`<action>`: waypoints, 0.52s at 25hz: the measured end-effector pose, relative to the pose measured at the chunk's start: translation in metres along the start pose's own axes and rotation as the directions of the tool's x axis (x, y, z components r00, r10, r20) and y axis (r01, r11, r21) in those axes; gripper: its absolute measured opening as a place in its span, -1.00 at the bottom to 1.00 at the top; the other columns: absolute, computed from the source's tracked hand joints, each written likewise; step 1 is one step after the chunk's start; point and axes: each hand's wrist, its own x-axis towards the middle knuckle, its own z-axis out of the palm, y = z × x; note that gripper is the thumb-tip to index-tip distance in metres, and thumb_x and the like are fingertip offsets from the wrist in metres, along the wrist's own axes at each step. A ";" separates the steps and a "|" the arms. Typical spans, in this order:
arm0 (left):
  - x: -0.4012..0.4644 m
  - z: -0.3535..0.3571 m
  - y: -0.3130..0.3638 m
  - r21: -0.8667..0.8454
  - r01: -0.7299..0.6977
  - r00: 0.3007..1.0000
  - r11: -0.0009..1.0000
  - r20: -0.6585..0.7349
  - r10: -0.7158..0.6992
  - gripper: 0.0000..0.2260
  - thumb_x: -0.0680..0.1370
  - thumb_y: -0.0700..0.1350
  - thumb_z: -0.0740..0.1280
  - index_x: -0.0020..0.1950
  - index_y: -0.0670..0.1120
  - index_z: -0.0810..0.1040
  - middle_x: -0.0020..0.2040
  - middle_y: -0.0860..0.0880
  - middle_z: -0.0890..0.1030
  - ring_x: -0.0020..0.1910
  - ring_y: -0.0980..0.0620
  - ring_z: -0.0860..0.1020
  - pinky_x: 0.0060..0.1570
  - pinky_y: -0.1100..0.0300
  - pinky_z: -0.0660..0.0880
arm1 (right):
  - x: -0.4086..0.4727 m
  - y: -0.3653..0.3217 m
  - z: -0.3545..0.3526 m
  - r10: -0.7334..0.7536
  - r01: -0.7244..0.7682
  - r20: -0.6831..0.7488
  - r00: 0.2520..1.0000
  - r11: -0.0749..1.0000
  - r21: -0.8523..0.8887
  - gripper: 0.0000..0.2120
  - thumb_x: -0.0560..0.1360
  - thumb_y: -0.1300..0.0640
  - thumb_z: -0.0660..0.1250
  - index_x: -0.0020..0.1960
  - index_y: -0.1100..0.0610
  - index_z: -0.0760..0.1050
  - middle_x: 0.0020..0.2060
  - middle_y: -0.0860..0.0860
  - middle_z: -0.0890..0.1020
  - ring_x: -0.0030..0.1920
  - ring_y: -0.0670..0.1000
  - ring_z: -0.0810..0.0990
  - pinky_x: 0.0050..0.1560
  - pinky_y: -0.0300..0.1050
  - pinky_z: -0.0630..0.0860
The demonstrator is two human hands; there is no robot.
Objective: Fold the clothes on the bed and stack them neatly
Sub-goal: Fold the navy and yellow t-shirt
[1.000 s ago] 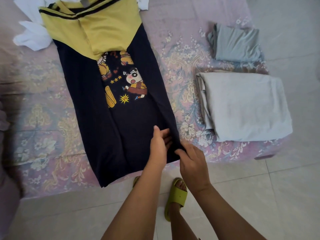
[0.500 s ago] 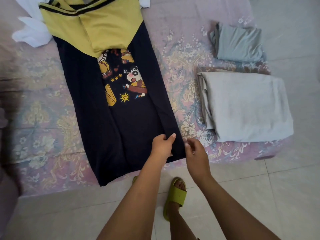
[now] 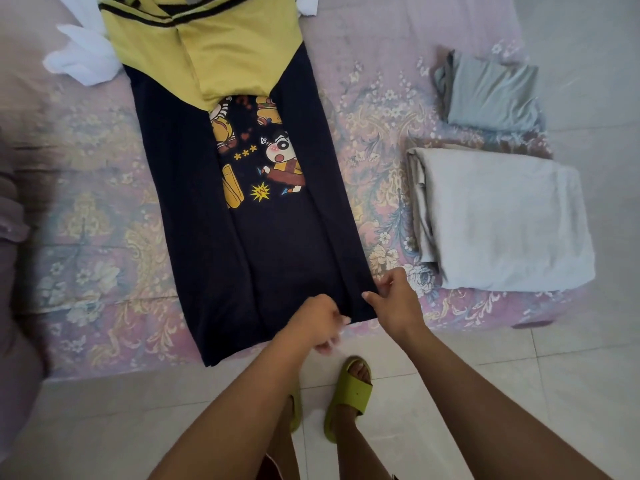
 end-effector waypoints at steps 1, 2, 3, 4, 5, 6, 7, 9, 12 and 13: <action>-0.003 -0.008 -0.009 0.237 -0.053 0.983 0.970 -0.158 0.093 -0.75 0.68 -0.02 0.27 0.06 -0.21 0.57 0.00 -0.20 0.67 -0.15 -0.14 0.65 -0.13 0.02 0.57 | 0.001 -0.001 -0.002 -0.052 0.053 0.012 0.999 0.994 -0.100 -0.79 0.57 0.22 0.40 0.03 0.16 0.35 -0.06 0.14 0.60 -0.07 0.20 0.56 -0.07 0.08 0.43; -0.005 -0.018 -0.021 0.392 -0.106 0.910 0.914 -0.333 0.248 -0.75 0.67 -0.02 0.27 0.14 -0.19 0.58 0.06 -0.19 0.66 -0.01 -0.17 0.64 -0.04 -0.02 0.55 | 0.000 -0.002 -0.005 -0.181 0.181 0.024 0.983 0.946 -0.270 -0.82 0.56 0.24 0.41 0.04 0.17 0.40 -0.02 0.17 0.60 -0.01 0.23 0.56 -0.03 0.10 0.45; -0.009 -0.028 -0.039 0.487 -0.168 0.779 0.857 -0.468 0.418 -0.73 0.66 -0.02 0.28 0.21 -0.19 0.57 0.11 -0.19 0.64 0.07 -0.18 0.62 0.02 -0.05 0.56 | 0.000 -0.002 -0.007 -0.387 0.361 0.042 0.921 0.809 -0.463 -0.84 0.53 0.26 0.44 0.05 0.20 0.48 0.06 0.19 0.61 0.08 0.25 0.55 0.03 0.13 0.48; -0.015 -0.036 -0.061 0.595 -0.221 0.606 0.772 -0.537 0.587 -0.68 0.65 -0.02 0.27 0.26 -0.22 0.55 0.16 -0.21 0.62 0.13 -0.18 0.60 0.07 -0.08 0.56 | 0.001 -0.001 -0.010 -0.573 0.505 0.114 0.812 0.591 -0.629 -0.82 0.48 0.25 0.49 0.05 0.22 0.56 0.15 0.20 0.61 0.16 0.25 0.55 0.10 0.14 0.51; -0.021 -0.044 -0.084 0.691 -0.222 0.455 0.688 -0.551 0.699 -0.59 0.64 0.04 0.23 0.29 -0.26 0.52 0.21 -0.25 0.59 0.18 -0.21 0.57 0.12 -0.11 0.55 | 0.002 0.002 -0.015 -0.692 0.602 0.219 0.688 0.376 -0.704 -0.78 0.45 0.21 0.53 0.06 0.22 0.62 0.23 0.20 0.61 0.24 0.24 0.56 0.16 0.14 0.53; -0.026 -0.050 -0.109 0.745 -0.190 0.411 0.639 -0.530 0.741 -0.48 0.65 0.13 0.16 0.34 -0.30 0.48 0.27 -0.29 0.55 0.24 -0.26 0.53 0.20 -0.16 0.50 | 0.005 0.004 -0.020 -0.721 0.668 0.345 0.601 0.216 -0.712 -0.71 0.44 0.14 0.55 0.12 0.23 0.64 0.31 0.20 0.58 0.32 0.22 0.54 0.25 0.14 0.53; -0.029 -0.052 -0.133 0.769 -0.162 0.445 0.618 -0.502 0.741 -0.35 0.64 0.24 0.11 0.39 -0.33 0.43 0.34 -0.32 0.51 0.32 -0.30 0.47 0.28 -0.23 0.42 | 0.008 0.006 -0.026 -0.681 0.714 0.465 0.566 0.122 -0.690 -0.58 0.46 0.06 0.53 0.24 0.24 0.61 0.40 0.20 0.52 0.41 0.20 0.48 0.35 0.15 0.47; -0.032 -0.046 -0.173 0.829 -0.116 0.610 0.547 -0.375 0.698 -0.15 0.51 0.38 0.27 0.45 -0.33 0.35 0.44 -0.34 0.42 0.42 -0.35 0.38 0.34 -0.33 0.31 | 0.015 0.013 -0.034 -0.535 0.753 0.628 0.566 0.025 -0.658 -0.29 0.46 -0.06 0.51 0.49 0.24 0.41 0.53 0.20 0.33 0.54 0.19 0.31 0.49 0.17 0.29; -0.035 -0.033 -0.193 0.895 -0.056 0.773 0.443 -0.242 0.587 0.09 0.22 0.01 0.67 0.57 -0.25 0.15 0.46 -0.30 0.42 0.42 -0.34 0.40 0.33 -0.30 0.36 | 0.018 0.010 -0.035 -0.474 0.669 0.651 0.593 -0.159 -0.726 -0.16 0.41 -0.19 0.51 0.56 0.12 0.33 0.54 0.12 0.33 0.54 0.12 0.32 0.49 0.13 0.29; -0.034 -0.034 -0.194 0.887 -0.045 0.749 0.459 -0.274 0.603 0.08 0.22 -0.24 0.61 0.60 -0.22 0.06 0.45 -0.28 0.43 0.42 -0.32 0.42 0.33 -0.27 0.39 | 0.018 0.008 -0.032 -0.481 0.643 0.645 0.593 -0.198 -0.740 -0.20 0.43 -0.20 0.48 0.56 0.08 0.33 0.54 0.09 0.35 0.54 0.09 0.33 0.48 0.11 0.31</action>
